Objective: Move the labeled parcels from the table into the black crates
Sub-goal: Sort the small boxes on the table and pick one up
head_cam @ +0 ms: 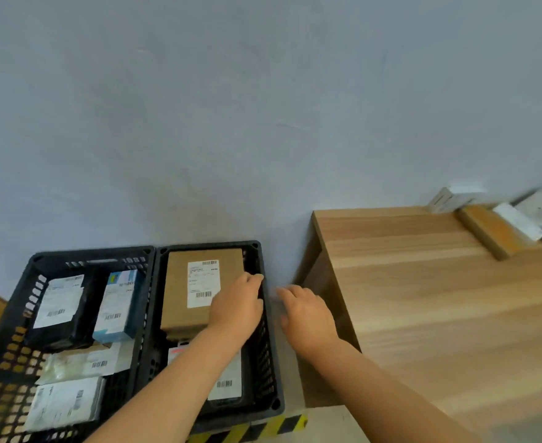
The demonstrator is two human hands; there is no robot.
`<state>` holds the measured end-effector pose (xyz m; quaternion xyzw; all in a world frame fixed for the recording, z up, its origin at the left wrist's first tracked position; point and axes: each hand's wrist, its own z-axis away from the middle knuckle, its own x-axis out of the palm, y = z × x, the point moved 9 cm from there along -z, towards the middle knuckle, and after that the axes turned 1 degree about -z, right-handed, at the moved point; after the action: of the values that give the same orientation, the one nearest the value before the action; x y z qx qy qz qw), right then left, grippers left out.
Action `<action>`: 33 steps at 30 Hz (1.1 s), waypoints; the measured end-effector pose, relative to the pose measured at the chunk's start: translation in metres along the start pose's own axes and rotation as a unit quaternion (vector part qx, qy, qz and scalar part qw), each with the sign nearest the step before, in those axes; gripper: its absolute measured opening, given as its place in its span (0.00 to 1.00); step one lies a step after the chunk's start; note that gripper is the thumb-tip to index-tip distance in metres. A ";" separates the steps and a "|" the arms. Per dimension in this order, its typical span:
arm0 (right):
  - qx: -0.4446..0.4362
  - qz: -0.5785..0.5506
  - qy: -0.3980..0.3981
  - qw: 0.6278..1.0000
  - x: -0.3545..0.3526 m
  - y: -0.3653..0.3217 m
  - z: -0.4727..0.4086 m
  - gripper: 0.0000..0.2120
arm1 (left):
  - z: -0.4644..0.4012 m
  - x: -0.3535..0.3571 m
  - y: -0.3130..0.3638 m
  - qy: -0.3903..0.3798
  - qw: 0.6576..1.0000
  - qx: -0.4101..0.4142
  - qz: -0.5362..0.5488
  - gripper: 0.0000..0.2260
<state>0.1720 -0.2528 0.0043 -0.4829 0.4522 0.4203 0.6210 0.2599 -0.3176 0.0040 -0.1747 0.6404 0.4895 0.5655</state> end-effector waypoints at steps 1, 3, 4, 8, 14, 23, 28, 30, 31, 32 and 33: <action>0.009 0.003 0.009 1.000 -0.015 0.010 0.005 0.22 | -0.002 -0.006 0.019 0.002 1.000 0.015 -0.001 0.22; 0.029 0.001 0.029 0.999 -0.044 0.035 0.018 0.23 | -0.004 -0.015 0.057 0.009 0.999 0.043 -0.008 0.22; 0.039 -0.001 0.040 0.998 -0.058 0.048 0.026 0.23 | -0.004 -0.019 0.077 0.012 0.998 0.057 -0.011 0.22; 0.075 -0.006 0.077 0.994 -0.108 0.108 0.068 0.24 | 0.000 -0.023 0.161 0.024 0.995 0.095 -0.025 0.21; 0.123 0.020 0.112 0.986 -0.173 0.231 0.160 0.24 | 0.018 -0.005 0.315 0.056 0.987 0.150 -0.007 0.19; 0.206 0.048 0.142 0.967 -0.250 0.411 0.289 0.25 | 0.035 0.048 0.523 0.066 0.974 0.216 -0.026 0.20; 0.229 0.041 0.152 0.961 -0.267 0.473 0.317 0.24 | 0.030 0.069 0.575 0.063 0.972 0.227 -0.023 0.21; 0.237 0.034 0.155 0.958 -0.268 0.496 0.322 0.25 | 0.022 0.077 0.590 0.060 0.972 0.225 -0.021 0.21; 0.242 0.031 0.154 0.958 -0.268 0.508 0.322 0.25 | 0.016 0.081 0.596 0.059 0.973 0.224 -0.017 0.20; 0.246 0.028 0.152 0.957 -0.268 0.519 0.322 0.25 | 0.010 0.085 0.603 0.060 0.973 0.224 -0.013 0.20; 0.250 0.025 0.151 0.956 -0.268 0.530 0.320 0.25 | 0.004 0.088 0.610 0.062 0.973 0.224 -0.009 0.20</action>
<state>-0.3501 0.1338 0.1870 -0.3590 0.6433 0.2311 0.6355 -0.2385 -0.0049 0.1877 -0.0791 0.7658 0.3165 0.5541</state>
